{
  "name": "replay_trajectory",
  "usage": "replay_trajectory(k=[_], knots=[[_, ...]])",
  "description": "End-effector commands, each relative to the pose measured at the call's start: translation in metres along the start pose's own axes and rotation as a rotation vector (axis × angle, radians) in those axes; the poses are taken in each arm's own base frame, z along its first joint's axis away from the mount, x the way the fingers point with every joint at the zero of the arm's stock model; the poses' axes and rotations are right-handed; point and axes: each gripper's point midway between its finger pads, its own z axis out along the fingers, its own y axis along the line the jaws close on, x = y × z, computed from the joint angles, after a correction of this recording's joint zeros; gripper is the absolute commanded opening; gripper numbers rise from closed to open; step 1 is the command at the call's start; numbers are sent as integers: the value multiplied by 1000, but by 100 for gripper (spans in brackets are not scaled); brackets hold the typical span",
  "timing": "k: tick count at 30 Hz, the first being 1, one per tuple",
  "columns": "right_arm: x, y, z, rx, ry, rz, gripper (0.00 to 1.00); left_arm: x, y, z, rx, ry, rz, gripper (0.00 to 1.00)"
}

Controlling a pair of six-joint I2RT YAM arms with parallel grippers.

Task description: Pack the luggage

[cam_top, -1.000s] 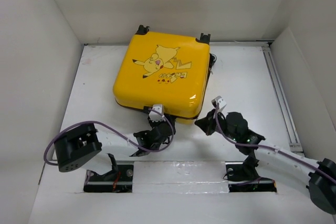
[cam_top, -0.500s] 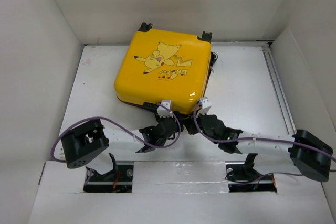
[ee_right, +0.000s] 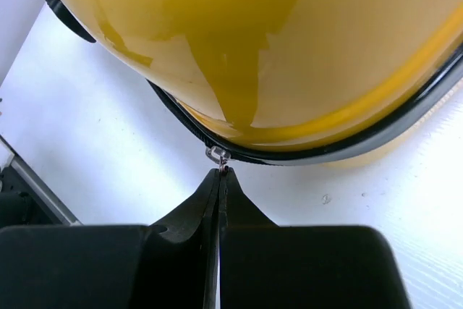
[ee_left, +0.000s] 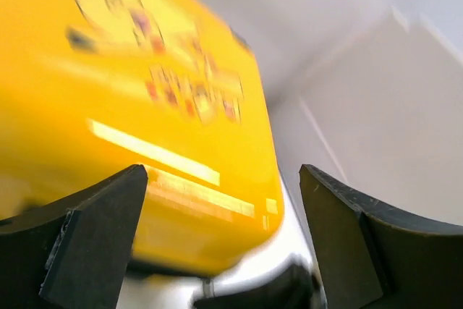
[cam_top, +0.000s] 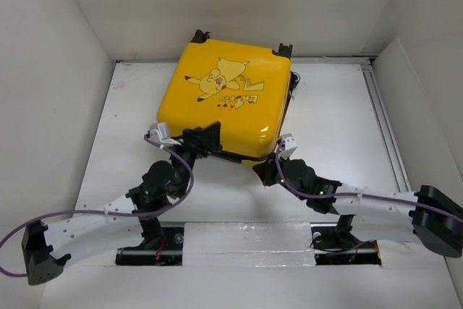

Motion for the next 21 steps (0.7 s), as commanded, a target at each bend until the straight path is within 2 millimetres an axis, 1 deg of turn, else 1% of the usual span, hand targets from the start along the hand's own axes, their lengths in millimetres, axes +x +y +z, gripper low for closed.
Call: replay_trajectory(k=[1,2,3,4,5,6,7,8,9,10,11,12,13,14,15,16,17,18,19,20,21], knots=[[-4,14,-10,-75,11,7,0,-49,12,23,-131,-138,60,82],[-8,12,-11,-69,2,11,0,-72,21,40,-185,-192,57,82],[-15,16,-19,-94,-18,20,0,-77,29,50,-205,-186,72,82],[-23,14,-23,-95,-34,28,0,-84,33,60,-206,-184,29,82],[-27,8,-27,-98,-38,38,0,-87,25,69,-153,-142,14,82],[-34,7,-31,-103,-52,45,0,-100,51,76,-218,-171,13,82],[-51,10,-43,-128,-104,49,0,-105,59,77,-241,-181,-3,82],[-50,1,-49,-107,-91,35,0,-112,74,73,-292,-228,-30,82],[-54,-5,-53,-98,-99,33,0,-119,93,66,-336,-275,-40,82],[-67,-1,-63,-120,-131,41,0,-124,105,61,-370,-306,-44,82],[-60,-9,-65,-98,-102,19,0,-127,120,58,-419,-325,-48,84],[-60,-6,-67,-119,-84,0,0,-141,138,52,-468,-377,-70,85],[-61,-5,-68,-128,-76,1,0,-144,148,53,-488,-380,-65,85],[-57,-3,-66,-138,-58,-10,0,-143,160,54,-515,-368,-84,85],[-49,-1,-66,-156,-22,-13,0,-136,165,61,-495,-317,-109,85],[-47,2,-64,-171,-10,-14,0,-135,175,65,-494,-298,-112,85],[-38,4,-60,-179,26,-19,0,-136,208,68,-562,-291,-147,85],[-35,2,-58,-172,37,-29,0,-136,216,72,-566,-275,-162,83],[-29,3,-58,-174,59,-34,0,-133,222,75,-566,-250,-169,82],[-28,-1,-58,-156,60,-48,0,-132,230,74,-581,-253,-169,81],[-26,-4,-57,-142,65,-48,19,-139,222,78,-541,-275,-170,81]])
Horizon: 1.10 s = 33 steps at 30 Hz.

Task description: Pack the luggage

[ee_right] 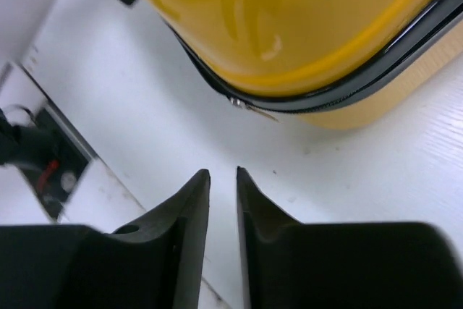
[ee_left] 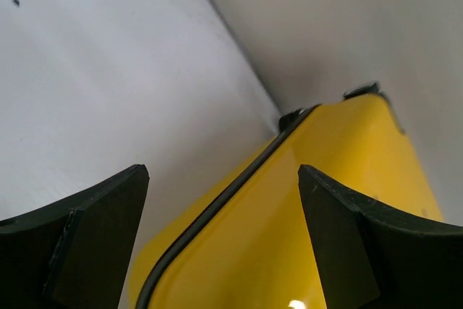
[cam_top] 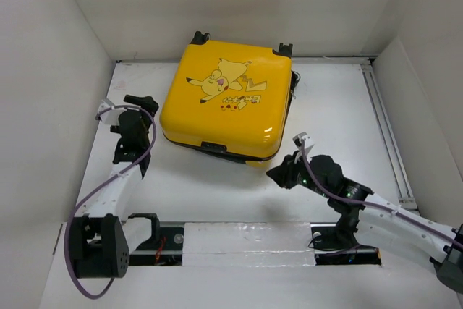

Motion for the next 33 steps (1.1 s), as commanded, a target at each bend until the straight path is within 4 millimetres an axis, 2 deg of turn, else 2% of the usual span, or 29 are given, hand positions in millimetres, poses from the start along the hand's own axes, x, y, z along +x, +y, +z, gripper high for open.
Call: replay_trajectory(k=[1,2,3,6,7,8,10,11,12,13,15,16,17,18,19,20,21,24,25,26,27,28,29,30,31,32,33], knots=[[0,6,-3,-18,24,-38,31,14,-18,0,110,83,-63,81],[3,-1,-2,11,21,-25,40,13,-22,5,111,82,-50,81],[3,-1,0,11,21,-16,54,15,-16,10,73,98,-40,81],[4,6,8,-22,12,-18,59,29,-16,21,91,165,-53,78],[10,2,14,-15,24,-18,60,27,-24,23,126,160,-70,78],[-5,11,19,-51,-36,-26,60,33,-27,22,147,189,-70,78],[4,6,28,-49,-33,-35,60,40,-23,25,136,208,-75,77],[-8,10,33,-65,-85,-56,60,38,-26,25,144,202,-77,77],[-10,3,36,-37,-109,-54,61,43,-26,22,163,226,-78,77],[-15,1,39,-20,-135,-52,61,51,-36,17,191,244,-84,77],[-27,-1,43,6,-184,-57,58,65,-42,12,204,281,-75,75],[-29,-2,43,13,-208,-55,54,84,-48,6,224,325,-55,75],[-30,-2,42,17,-234,-42,52,91,-52,2,237,342,-51,75],[-37,-3,40,24,-270,-25,52,101,-56,-2,250,366,-44,75],[-43,-12,39,75,-300,-18,52,107,-63,-7,272,381,-43,75],[-42,-19,38,107,-309,-16,52,126,-63,-16,278,427,-27,75],[-46,-21,36,123,-329,-3,53,130,-68,-21,296,437,-27,75],[-39,-31,37,163,-316,-6,55,149,-54,-33,286,492,-34,75],[-39,-31,37,163,-316,-6,55,147,-55,-36,297,486,-39,75],[-36,-39,38,195,-319,-6,55,151,-46,-37,277,498,-41,75],[-35,-42,37,206,-325,-5,51,147,-52,-39,296,486,-48,75],[-33,-47,36,225,-333,-4,48,150,-48,-41,294,502,-45,75],[-38,-51,35,249,-357,1,46,149,-52,-44,311,511,-48,74],[-37,-54,35,266,-357,0,40,149,-50,-46,311,511,-48,74],[-36,-58,36,285,-357,-1,28,152,-52,-49,318,520,-46,74],[-37,-61,35,301,-367,0,25,149,-55,-50,328,514,-49,74],[-40,-66,32,332,-382,-6,21,154,-52,-53,326,521,-33,74]])
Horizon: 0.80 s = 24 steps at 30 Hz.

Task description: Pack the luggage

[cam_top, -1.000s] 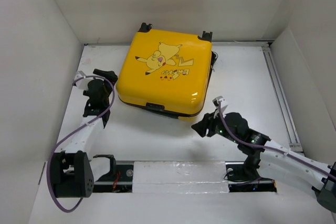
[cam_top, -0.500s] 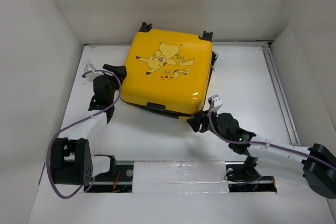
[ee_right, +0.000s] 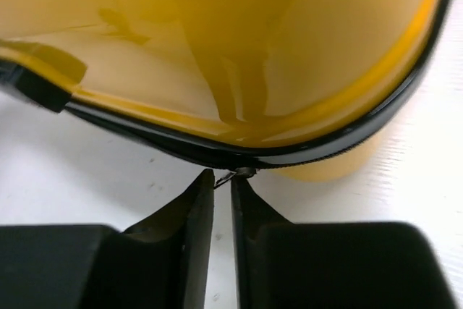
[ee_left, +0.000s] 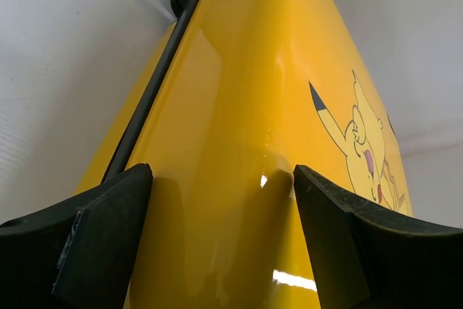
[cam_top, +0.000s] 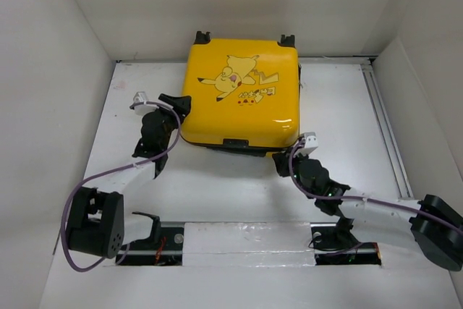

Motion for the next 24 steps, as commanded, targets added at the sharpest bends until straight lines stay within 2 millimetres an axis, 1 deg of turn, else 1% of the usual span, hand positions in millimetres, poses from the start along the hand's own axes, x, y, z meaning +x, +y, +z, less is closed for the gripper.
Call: replay_trajectory(k=[1,3,4,5,6,7,8,9,10,11,12,13,14,15,16,17,18,19,20,21,22,23,24], knots=[[-32,1,5,43,-134,45,19,46,0,-18,30,172,-9,74],[-33,1,7,58,-129,48,7,45,-4,-20,43,175,-10,74],[-24,1,9,52,-100,35,0,50,1,-22,36,190,-9,74],[-18,3,10,39,-79,28,0,53,-5,-23,56,196,-7,74],[-16,9,12,9,-70,31,0,55,-10,-25,70,201,-6,74],[-8,27,12,-68,-30,35,0,59,-12,-27,74,206,-3,74],[-3,40,12,-115,-12,33,0,66,-24,-29,104,226,9,74],[14,50,14,-145,36,24,0,71,-27,-31,113,239,12,74],[29,80,6,-233,73,9,0,72,-34,-32,124,239,1,74],[29,107,6,-284,81,7,0,82,-40,-36,139,261,6,74],[53,121,7,-308,143,-28,0,86,-45,-38,151,264,8,74],[62,141,4,-358,165,-61,0,85,-56,-41,177,265,-4,74],[75,168,-8,-424,193,-90,0,85,-64,-42,195,268,-5,74],[70,197,-8,-476,185,-90,0,83,-68,-43,206,262,-8,74],[85,207,-6,-488,208,-124,0,84,-69,-45,213,274,-7,74],[94,219,-10,-524,237,-147,0,83,-75,-48,231,279,-25,74],[94,235,-10,-556,238,-140,0,78,-81,-52,250,268,-29,74],[104,237,-7,-569,251,-158,0,77,-85,-54,263,275,-43,74],[100,244,-7,-592,240,-158,0,78,-86,-56,268,285,-42,74],[100,244,-7,-592,239,-158,0,77,-90,-59,284,288,-44,74],[92,243,-5,-572,216,-150,0,75,-92,-60,292,283,-46,74],[80,241,-9,-559,196,-141,0,73,-96,-63,311,284,-37,74],[73,229,-6,-501,174,-146,0,71,-98,-65,319,279,-38,74]])
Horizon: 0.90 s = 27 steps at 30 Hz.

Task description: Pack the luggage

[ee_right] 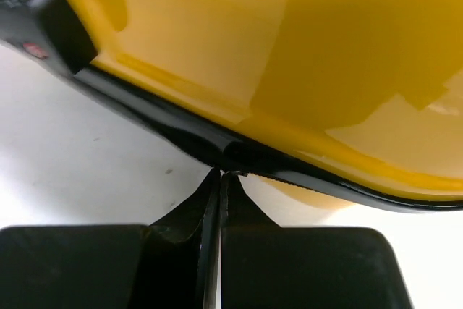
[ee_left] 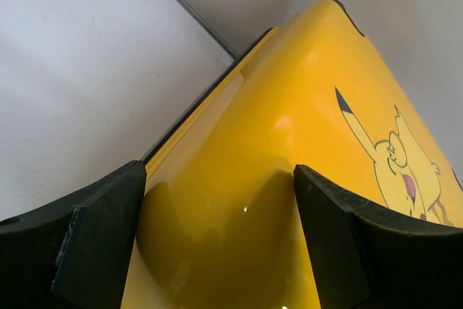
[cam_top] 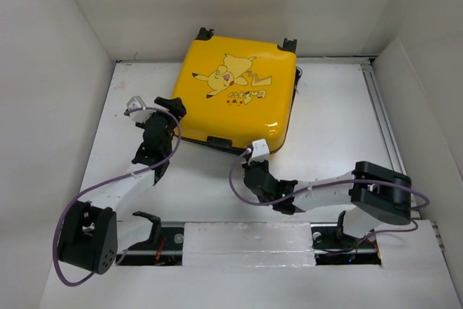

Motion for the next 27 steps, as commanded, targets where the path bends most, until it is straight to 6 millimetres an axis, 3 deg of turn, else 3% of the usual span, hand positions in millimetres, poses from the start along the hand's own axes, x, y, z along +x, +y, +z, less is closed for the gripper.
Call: replay_trajectory(k=[1,2,3,4,5,6,8,9,11,13,14,15,16,17,19,21,22,23,25,26,27], knots=[[-20,133,-70,-640,79,168,0,61,-115,-80,475,426,-161,74],[-38,121,-76,-626,46,193,0,60,-109,-77,441,416,-128,75],[-36,105,-75,-587,61,198,0,56,-105,-75,410,400,-101,77],[-25,81,-72,-541,77,198,0,38,-108,-66,368,329,-81,83],[-28,68,-75,-527,75,219,0,26,-106,-67,353,288,-36,87],[-54,52,-85,-535,20,281,0,23,-97,-66,315,271,-16,90],[-41,12,-86,-446,45,268,0,-5,-98,-69,305,178,-32,97],[-66,-5,-97,-440,-12,333,0,-11,-100,-71,309,159,-40,100],[-58,-41,-100,-363,4,317,0,-14,-95,-71,290,145,-28,100],[-85,-68,-115,-353,-73,394,0,-17,-96,-73,289,144,-15,100],[-74,-81,-117,-320,-43,370,0,-24,-97,-71,283,121,-22,100],[-79,-97,-116,-274,-63,384,0,-20,-95,-68,273,130,-15,100],[-91,-106,-123,-270,-96,410,0,-25,-96,-64,267,119,-17,100],[-82,-114,-123,-239,-73,393,0,-23,-92,-60,246,123,-9,100],[-94,-118,-124,-249,-87,387,0,-22,-79,-40,179,114,7,100],[-89,-115,-117,-230,-33,356,31,-24,-75,-26,185,131,-9,100],[-103,-121,-115,-192,-55,367,44,-33,-59,-10,146,118,-35,100],[-99,-122,-108,-150,-23,351,58,-42,-61,-3,169,95,-60,100],[-122,-132,-98,-92,-70,345,60,-38,-50,8,178,154,-96,100],[-147,-135,-97,-78,-111,348,60,-40,-32,21,140,162,-115,100],[-149,-138,-83,-36,-92,294,55,-40,-27,25,136,151,-128,100]])
